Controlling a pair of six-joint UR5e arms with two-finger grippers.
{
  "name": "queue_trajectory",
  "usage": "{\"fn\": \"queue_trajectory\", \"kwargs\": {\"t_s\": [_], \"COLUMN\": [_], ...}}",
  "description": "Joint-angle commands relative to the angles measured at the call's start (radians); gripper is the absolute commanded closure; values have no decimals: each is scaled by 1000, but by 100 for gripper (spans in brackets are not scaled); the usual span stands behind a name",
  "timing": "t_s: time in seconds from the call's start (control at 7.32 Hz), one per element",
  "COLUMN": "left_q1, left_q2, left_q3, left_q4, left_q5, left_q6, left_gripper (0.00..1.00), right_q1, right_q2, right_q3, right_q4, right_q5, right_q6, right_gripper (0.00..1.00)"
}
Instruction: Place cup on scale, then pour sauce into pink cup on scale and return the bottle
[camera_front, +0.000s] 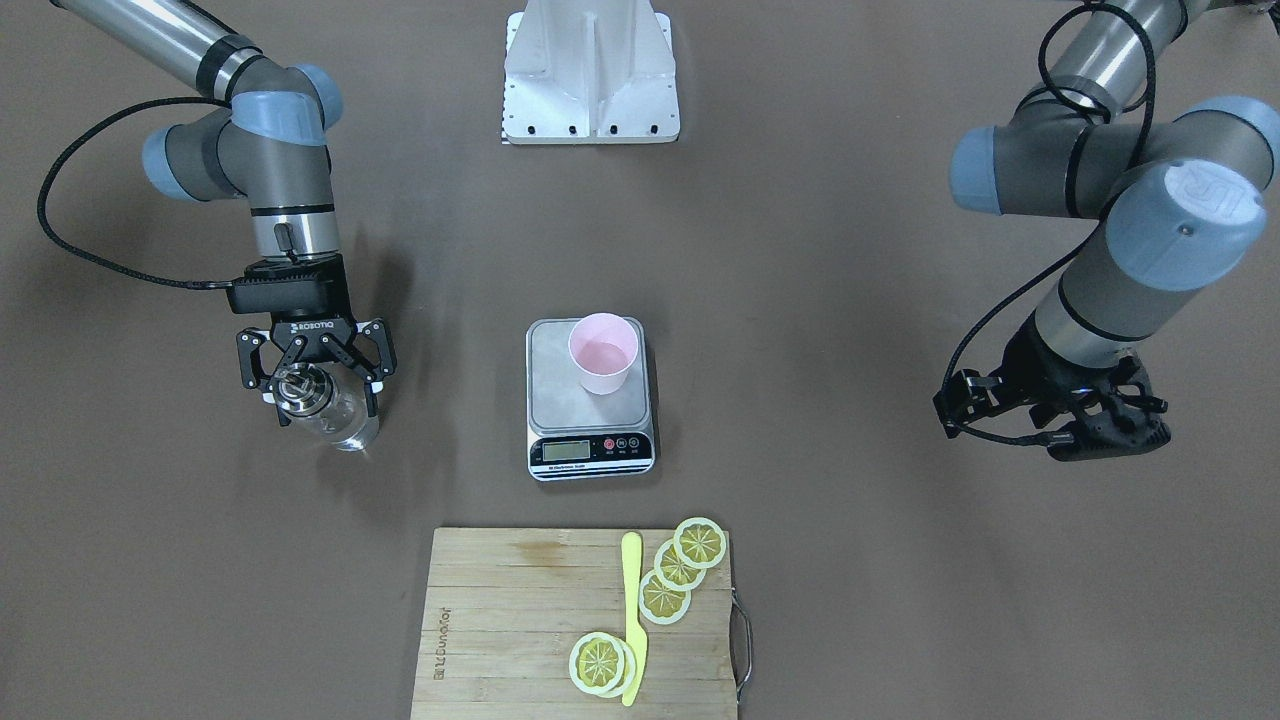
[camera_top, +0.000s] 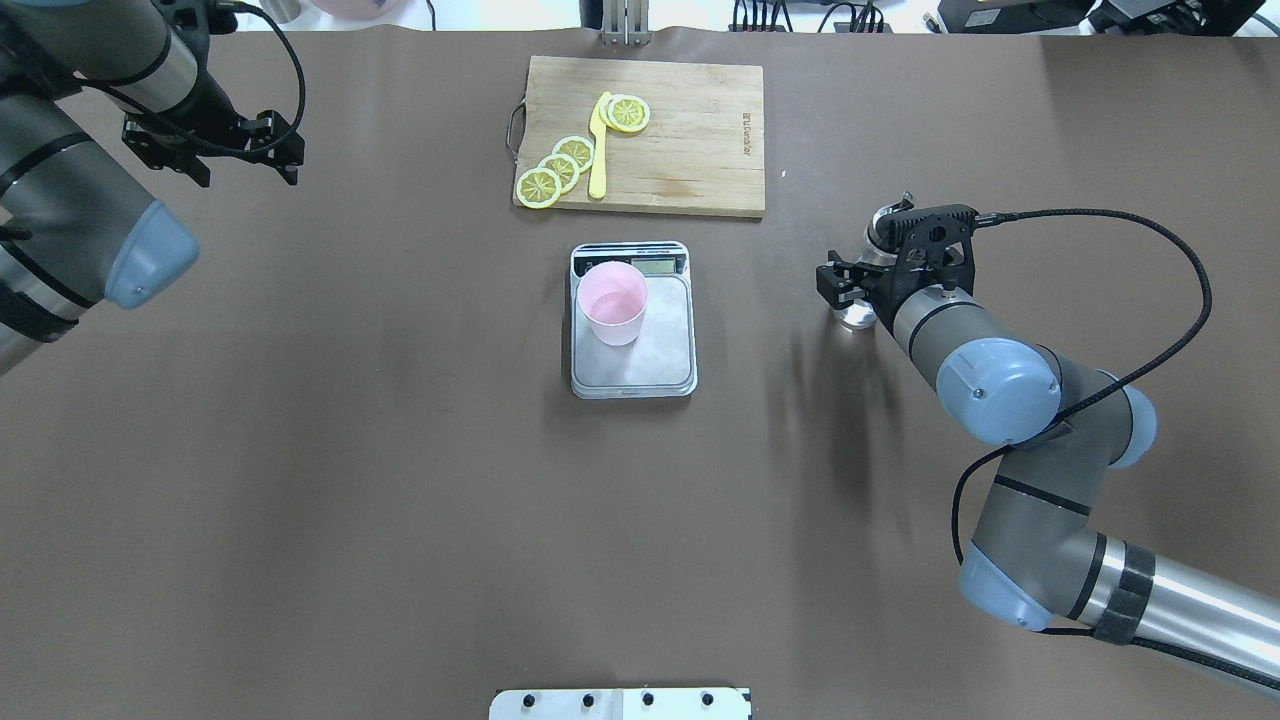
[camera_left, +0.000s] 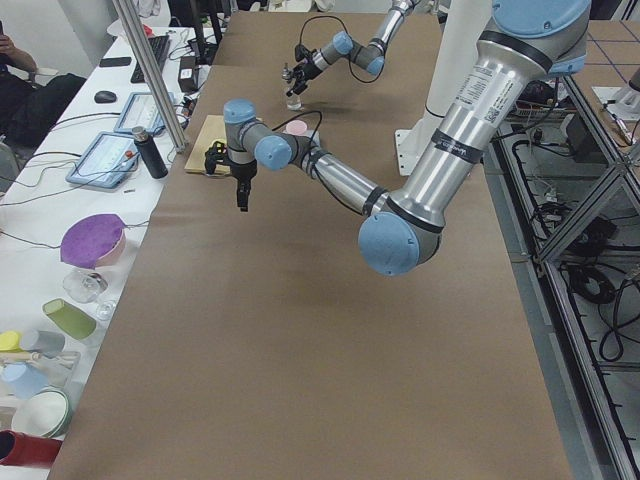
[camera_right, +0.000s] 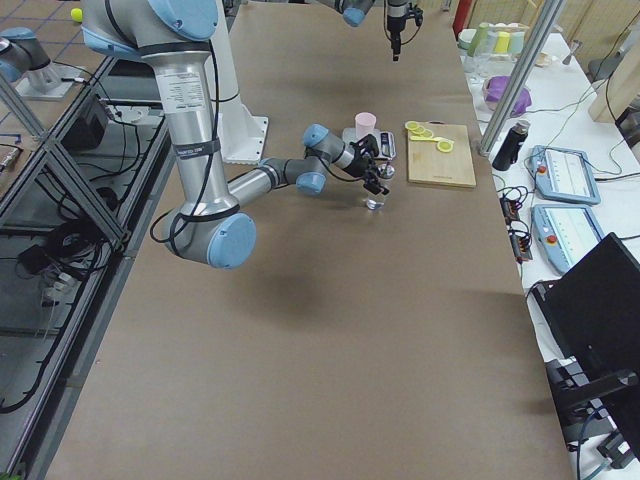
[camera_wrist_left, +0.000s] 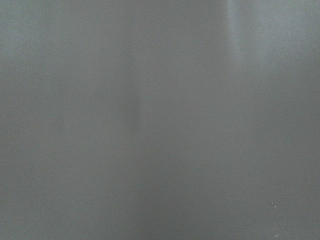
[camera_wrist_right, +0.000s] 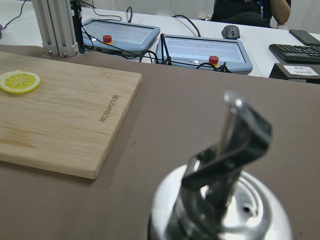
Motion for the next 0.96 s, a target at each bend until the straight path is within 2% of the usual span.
{"fn": "queue_trajectory", "kwargs": {"t_s": [0.0, 0.41, 0.55, 0.68, 0.82], "left_q1": [0, 0, 0, 0, 0], "left_q2": [0, 2, 3, 3, 5], "left_q3": [2, 2, 1, 1, 1], "left_q4": [0, 0, 0, 0, 0], "left_q5": [0, 2, 2, 2, 2], "left_q6": [1, 3, 3, 3, 4], "left_gripper": [1, 1, 1, 1, 1], "right_q1": [-9, -103, -104, -100, -68], "right_q2": [-30, -246, -301, -376, -418], "right_q3": [30, 246, 323, 422, 470], "right_q4": [0, -9, -21, -31, -43], "right_q5": [-2, 7, 38, 124, 191], "right_q6": [6, 12, 16, 16, 15], "right_gripper": [0, 0, 0, 0, 0]}}
